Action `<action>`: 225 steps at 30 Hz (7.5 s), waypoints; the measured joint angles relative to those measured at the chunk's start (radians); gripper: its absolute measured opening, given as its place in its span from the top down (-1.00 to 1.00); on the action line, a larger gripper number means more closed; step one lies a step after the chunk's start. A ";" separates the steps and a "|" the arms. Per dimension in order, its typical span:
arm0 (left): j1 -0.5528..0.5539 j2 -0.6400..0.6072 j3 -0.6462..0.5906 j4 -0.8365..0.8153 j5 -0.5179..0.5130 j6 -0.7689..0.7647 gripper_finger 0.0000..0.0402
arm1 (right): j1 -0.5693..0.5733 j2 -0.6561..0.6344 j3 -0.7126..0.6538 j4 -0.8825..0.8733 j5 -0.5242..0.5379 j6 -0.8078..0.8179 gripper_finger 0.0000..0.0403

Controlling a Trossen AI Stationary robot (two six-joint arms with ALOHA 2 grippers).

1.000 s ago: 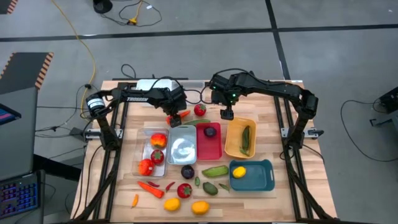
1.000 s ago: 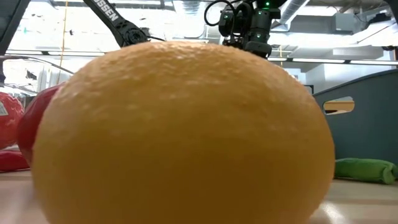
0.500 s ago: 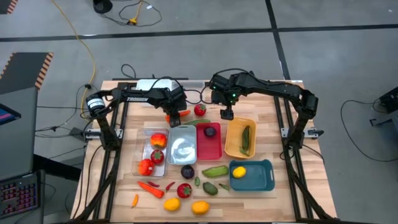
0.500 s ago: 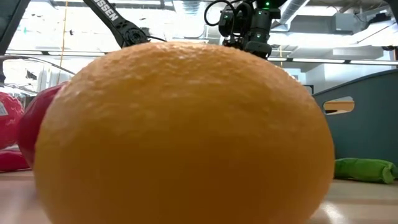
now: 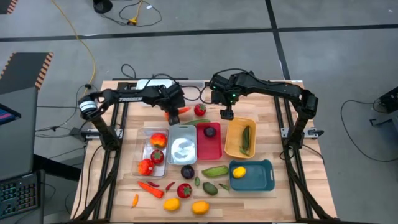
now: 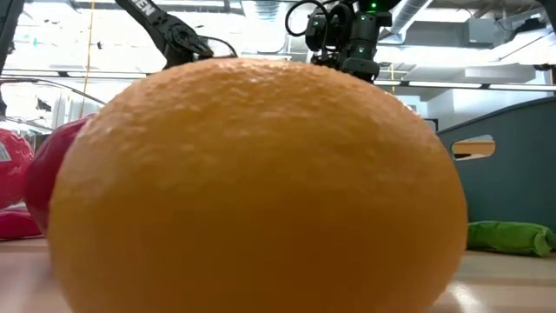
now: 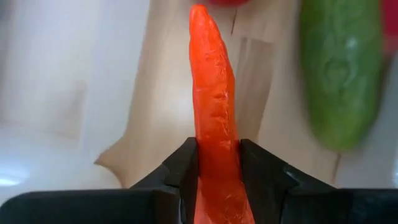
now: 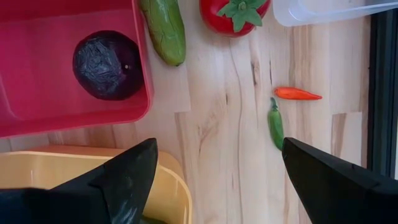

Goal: Sort produce into baskets
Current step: Put the carrot into the white bin, then put the green chili pepper into the yellow bin, then put the orange chili pepper into the yellow bin

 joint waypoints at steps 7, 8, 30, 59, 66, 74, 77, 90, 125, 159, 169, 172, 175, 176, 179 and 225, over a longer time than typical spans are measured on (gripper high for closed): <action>0.006 -0.127 0.000 -0.047 -0.092 0.002 0.53 | 0.000 0.000 0.000 0.000 0.000 0.000 -0.83; 0.011 -0.144 0.000 -0.054 -0.128 0.002 0.53 | 0.000 0.000 0.000 0.000 0.000 0.000 -0.83; 0.340 -0.242 0.000 -0.073 -0.272 0.093 0.53 | -0.001 0.000 0.000 0.002 0.001 -0.001 -0.83; 0.346 -0.242 0.000 -0.073 -0.191 0.043 -0.05 | -0.220 0.008 -0.172 0.311 0.000 -0.050 -0.83; 0.346 -0.242 0.000 -0.070 -0.190 0.043 -0.05 | -0.230 0.008 -0.275 0.448 0.000 -0.052 -0.79; 0.346 -0.242 0.000 -0.070 -0.190 0.043 -0.05 | -0.230 0.007 -0.339 0.534 0.000 -0.052 -0.58; 0.346 -0.242 0.000 -0.070 -0.190 0.042 -0.05 | -0.230 0.008 -0.361 0.540 0.000 -0.052 -0.54; 0.346 -0.242 0.000 -0.070 -0.190 0.035 -0.05 | -0.242 0.081 -0.379 0.572 -0.015 -0.035 -0.53; 0.344 -0.242 -0.001 -0.066 -0.174 0.027 -0.05 | -0.268 0.195 -0.294 0.474 -0.012 -0.046 0.69; 0.338 -0.241 -0.066 0.009 -0.175 0.046 -0.05 | 0.085 0.196 0.109 -0.302 -0.017 0.151 0.71; 0.299 -0.241 -0.066 0.043 -0.173 0.078 -0.05 | 0.174 0.195 0.109 -0.440 -0.017 0.303 0.71; 0.274 -0.245 -0.066 0.056 -0.169 0.084 -0.05 | 0.188 0.195 0.109 -0.455 -0.017 0.329 0.71; 0.242 -0.262 -0.066 0.069 -0.114 0.103 -0.05 | 0.200 0.195 0.109 -0.456 -0.017 0.318 0.71; 0.231 -0.271 -0.066 0.072 -0.095 0.113 -0.05 | 0.204 0.195 0.109 -0.456 -0.017 0.317 0.71; 0.191 -0.296 -0.066 0.088 -0.077 0.125 -0.05 | 0.207 0.195 0.109 -0.457 -0.018 0.317 0.69; -0.023 -0.361 -0.066 0.087 -0.116 0.131 -0.05 | -0.128 0.204 0.051 0.137 0.082 0.322 -0.14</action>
